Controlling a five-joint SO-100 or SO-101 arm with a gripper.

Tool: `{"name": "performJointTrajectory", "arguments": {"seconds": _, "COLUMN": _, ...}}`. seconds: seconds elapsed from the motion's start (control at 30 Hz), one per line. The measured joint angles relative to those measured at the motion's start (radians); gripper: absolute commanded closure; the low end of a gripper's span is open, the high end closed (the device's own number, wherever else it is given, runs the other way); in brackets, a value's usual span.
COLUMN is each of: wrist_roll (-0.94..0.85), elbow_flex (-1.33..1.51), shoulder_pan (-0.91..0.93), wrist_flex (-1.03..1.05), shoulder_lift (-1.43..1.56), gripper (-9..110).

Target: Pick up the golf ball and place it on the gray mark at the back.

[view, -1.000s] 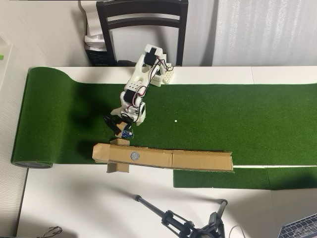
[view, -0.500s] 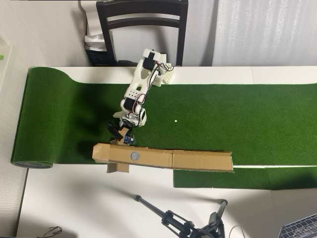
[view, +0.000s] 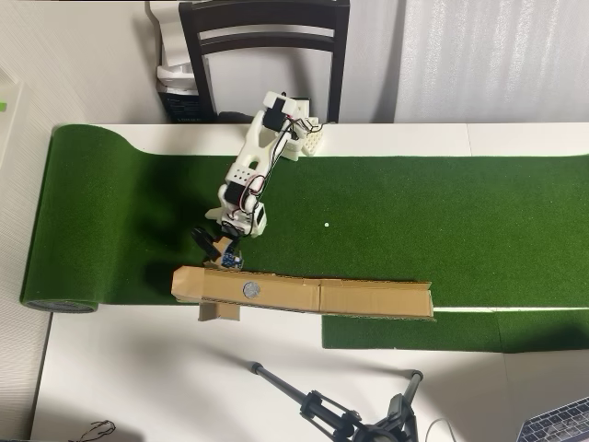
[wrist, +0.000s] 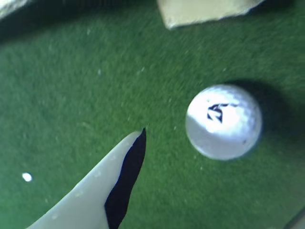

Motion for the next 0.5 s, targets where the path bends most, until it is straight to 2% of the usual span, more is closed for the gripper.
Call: {"name": "performJointTrajectory", "arguments": {"seconds": 0.5, "wrist_roll": -0.101, "elbow_flex": 0.000, "shoulder_pan": 0.000, "wrist_flex": -0.017, "shoulder_lift": -0.092, "gripper": 40}}
